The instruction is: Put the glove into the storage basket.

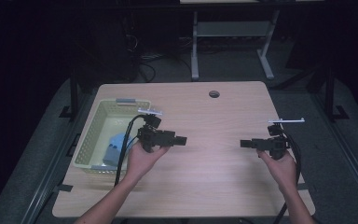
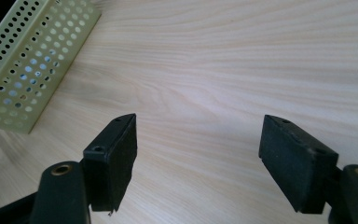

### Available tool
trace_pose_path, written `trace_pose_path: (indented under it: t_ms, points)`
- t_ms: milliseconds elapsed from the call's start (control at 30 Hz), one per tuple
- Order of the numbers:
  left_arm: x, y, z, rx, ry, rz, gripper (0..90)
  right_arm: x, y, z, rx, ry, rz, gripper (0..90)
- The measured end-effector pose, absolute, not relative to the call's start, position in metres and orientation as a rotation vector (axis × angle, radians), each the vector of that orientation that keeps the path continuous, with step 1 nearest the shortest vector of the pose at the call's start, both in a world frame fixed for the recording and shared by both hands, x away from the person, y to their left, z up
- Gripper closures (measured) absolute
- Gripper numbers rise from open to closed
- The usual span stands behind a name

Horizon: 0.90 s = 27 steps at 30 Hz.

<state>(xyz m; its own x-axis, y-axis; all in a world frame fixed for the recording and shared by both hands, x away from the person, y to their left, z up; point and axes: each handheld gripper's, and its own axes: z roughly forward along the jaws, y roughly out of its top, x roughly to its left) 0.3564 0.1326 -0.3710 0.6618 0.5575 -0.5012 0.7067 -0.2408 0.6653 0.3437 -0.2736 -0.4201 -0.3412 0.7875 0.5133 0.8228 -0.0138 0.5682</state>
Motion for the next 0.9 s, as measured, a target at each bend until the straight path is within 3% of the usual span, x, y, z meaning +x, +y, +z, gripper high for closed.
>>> trace_pose_path:
  t_ms: [900]
  points:
    - [0.328, 0.121, -0.413, 1.904, 0.95, -0.226, 26.3, 0.302, -0.298, -0.458, -1.792, -2.185, -1.256, 26.9]
